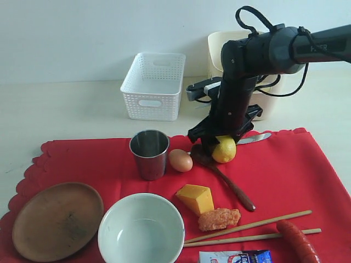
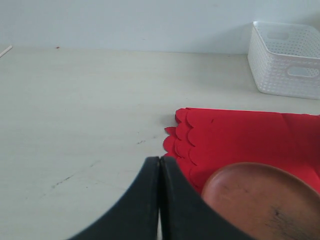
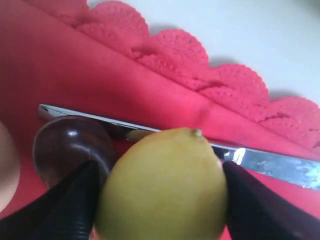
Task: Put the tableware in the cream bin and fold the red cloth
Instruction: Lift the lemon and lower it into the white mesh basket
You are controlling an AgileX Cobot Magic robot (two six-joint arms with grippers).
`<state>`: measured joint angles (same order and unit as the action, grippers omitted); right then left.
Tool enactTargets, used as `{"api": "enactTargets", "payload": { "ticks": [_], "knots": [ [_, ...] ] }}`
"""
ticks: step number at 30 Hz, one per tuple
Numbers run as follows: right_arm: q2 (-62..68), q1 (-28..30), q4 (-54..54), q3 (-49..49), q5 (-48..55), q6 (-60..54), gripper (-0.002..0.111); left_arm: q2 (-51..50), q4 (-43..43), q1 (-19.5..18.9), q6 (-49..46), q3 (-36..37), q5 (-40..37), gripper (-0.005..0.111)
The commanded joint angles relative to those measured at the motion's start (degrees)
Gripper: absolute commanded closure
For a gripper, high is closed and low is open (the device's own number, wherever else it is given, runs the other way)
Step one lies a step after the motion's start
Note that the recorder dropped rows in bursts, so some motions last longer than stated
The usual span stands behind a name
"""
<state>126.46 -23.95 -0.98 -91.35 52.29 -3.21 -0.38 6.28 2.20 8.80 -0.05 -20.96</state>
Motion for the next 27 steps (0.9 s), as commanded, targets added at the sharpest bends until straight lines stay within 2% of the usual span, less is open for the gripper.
{"api": "enactTargets", "payload": {
  "ticks": [1,5,8,16,19,22,24,27],
  "knots": [
    [0.28,-0.07,-0.02,-0.61,0.49,0.12,0.067,0.38,0.15,-0.24,0.23,0.05,0.55,0.107],
    [-1.02,-0.07,-0.02,-0.64,0.36,-2.26,0.096,0.38,0.15,-0.24,0.23,0.05,0.55,0.107],
    [-2.83,-0.07,-0.02,-1.96,0.99,-2.68,0.108,0.38,0.15,-0.24,0.23,0.05,0.55,0.107],
    [-7.17,-0.07,-4.63,-6.49,0.14,-5.15,0.108,0.38,0.15,-0.24,0.23,0.05,0.55,0.107],
    [-7.58,-0.07,-12.45,-8.5,-1.68,-12.71,0.108,0.38,0.15,-0.24,0.23,0.05,0.55,0.107],
    [-7.58,-0.07,-28.69,-10.63,-7.09,-26.31,0.108,0.38,0.15,-0.24,0.23,0.05,0.55,0.107],
    [-7.58,-0.07,-34.91,-11.34,-11.14,-33.85,0.108,0.38,0.15,-0.24,0.23,0.05,0.55,0.107],
    [-6.02,-0.07,-35.64,-13.74,-15.8,-36.43,0.108,0.38,0.15,-0.24,0.23,0.05,0.55,0.107]
  ]
}}
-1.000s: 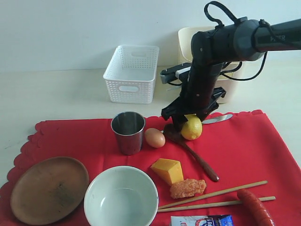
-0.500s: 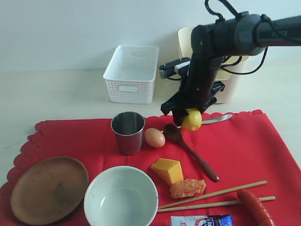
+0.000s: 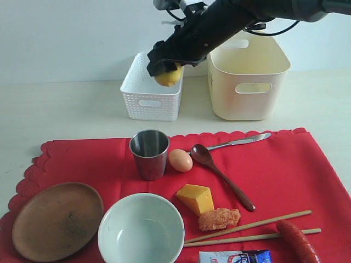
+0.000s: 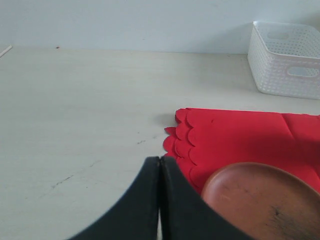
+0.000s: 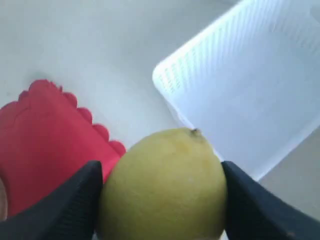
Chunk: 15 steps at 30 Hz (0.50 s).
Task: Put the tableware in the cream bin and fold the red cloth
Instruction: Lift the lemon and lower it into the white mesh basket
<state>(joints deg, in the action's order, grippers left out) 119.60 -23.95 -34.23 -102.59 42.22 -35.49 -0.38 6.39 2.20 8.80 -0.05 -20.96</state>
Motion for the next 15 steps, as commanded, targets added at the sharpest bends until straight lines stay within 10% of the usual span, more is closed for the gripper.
{"api": "enactTargets", "payload": {
  "ticks": [1,15],
  "knots": [
    [2.14,-0.07,-2.12,-3.93,-7.69,-5.56,0.108,0.38,0.05,-0.24,0.23,0.05,0.55,0.107],
    [17.03,7.4,-28.32,-16.82,-0.37,-33.71,0.108,0.38,0.05,-0.24,0.23,0.05,0.55,0.107]
  ]
}}
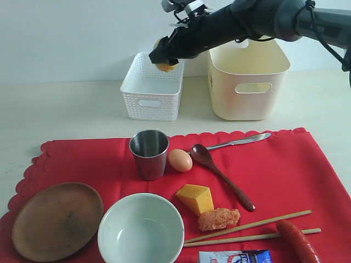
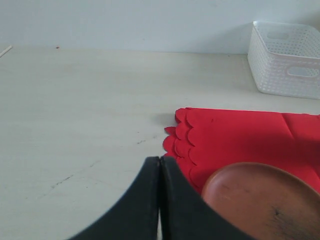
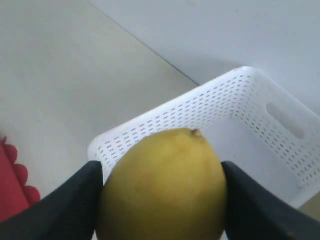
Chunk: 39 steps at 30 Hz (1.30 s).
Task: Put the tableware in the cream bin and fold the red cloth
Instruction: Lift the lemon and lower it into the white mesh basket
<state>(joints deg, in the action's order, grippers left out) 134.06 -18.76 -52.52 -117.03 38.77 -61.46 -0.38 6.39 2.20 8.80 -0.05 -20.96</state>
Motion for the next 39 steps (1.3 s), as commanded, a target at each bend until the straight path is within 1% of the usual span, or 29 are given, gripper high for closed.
{"api": "enactTargets", "payload": {
  "ticks": [1,5,12,19,21,26,28,34,39],
  "knots": [
    [3.53,2.46,-10.18,-3.31,3.08,-7.86,0.108,0.38,0.05,-0.24,0.23,0.05,0.55,0.107],
    [7.28,2.49,-8.46,-6.88,3.08,-7.86,0.108,0.38,0.05,-0.24,0.23,0.05,0.55,0.107],
    [12.27,2.49,-8.84,-11.87,3.08,-7.6,0.108,0.38,0.05,-0.24,0.23,0.05,0.55,0.107],
    [13.89,2.49,-8.32,-12.22,2.87,-7.73,0.108,0.38,0.05,-0.24,0.23,0.05,0.55,0.107],
    [14.27,2.38,-8.04,-12.22,2.87,-7.73,0.103,0.38,0.05,-0.24,0.23,0.05,0.55,0.107],
    [15.32,2.38,-4.48,-12.22,3.1,-7.46,0.084,0.38,0.05,-0.24,0.23,0.05,0.55,0.107],
    [15.45,2.38,-3.66,-12.22,3.36,-7.35,0.079,0.38,0.05,-0.24,0.23,0.05,0.55,0.107],
    [15.54,2.38,-2.03,-12.22,4.44,-7.24,0.074,0.38,0.05,-0.24,0.23,0.05,0.55,0.107],
    [15.34,2.38,0.88,-12.22,7.02,-7.24,0.065,0.38,0.05,-0.24,0.23,0.05,0.55,0.107]
  ]
}}
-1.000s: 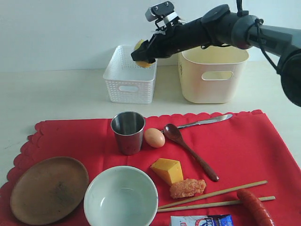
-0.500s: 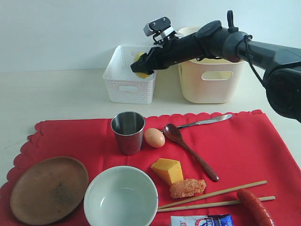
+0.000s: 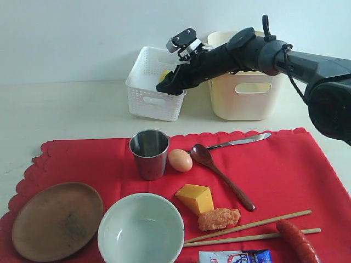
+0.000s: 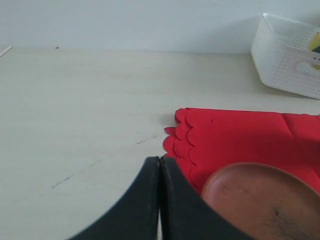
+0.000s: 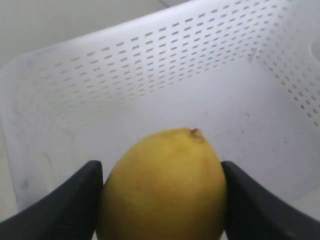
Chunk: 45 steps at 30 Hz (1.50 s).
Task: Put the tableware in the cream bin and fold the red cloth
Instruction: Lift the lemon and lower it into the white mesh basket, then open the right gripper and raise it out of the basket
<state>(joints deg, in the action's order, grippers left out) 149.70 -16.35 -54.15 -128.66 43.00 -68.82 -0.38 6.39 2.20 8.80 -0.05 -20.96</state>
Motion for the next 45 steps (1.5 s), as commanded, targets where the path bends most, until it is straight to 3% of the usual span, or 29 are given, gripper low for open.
{"api": "enactTargets", "payload": {
  "ticks": [1,12,15,17,21,29,40,45],
  "knots": [
    [-0.45,-0.03,3.15,-0.58,3.56,0.12,0.064,0.38,0.05,-0.24,0.23,0.05,0.55,0.107],
    [-3.93,-0.03,14.83,-0.58,9.32,0.81,0.059,0.38,0.05,-0.24,0.23,0.05,0.55,0.107],
    [-4.98,-0.03,16.0,-0.58,6.07,4.14,0.039,0.38,0.05,-0.24,0.23,0.05,0.55,0.107],
    [-5.83,-0.03,17.96,-0.58,2.49,7.78,0.034,0.38,0.05,-0.24,0.23,0.05,0.55,0.107],
    [-7.37,-0.03,19.13,-0.58,0.31,12.66,0.034,0.38,0.05,-0.24,0.23,0.05,0.55,0.107],
    [-12.73,-0.03,18.09,-0.58,7.78,17.34,0.037,0.38,0.05,-0.24,0.23,0.05,0.55,0.107],
    [-24.07,-0.03,30.94,-0.58,26.2,40.86,0.044,0.38,0.05,-0.24,0.23,0.05,0.55,0.107],
    [-27.82,-0.03,34.89,1.7,26.96,46.88,0.044,0.38,0.05,-0.24,0.23,0.05,0.55,0.107]
  ]
}}
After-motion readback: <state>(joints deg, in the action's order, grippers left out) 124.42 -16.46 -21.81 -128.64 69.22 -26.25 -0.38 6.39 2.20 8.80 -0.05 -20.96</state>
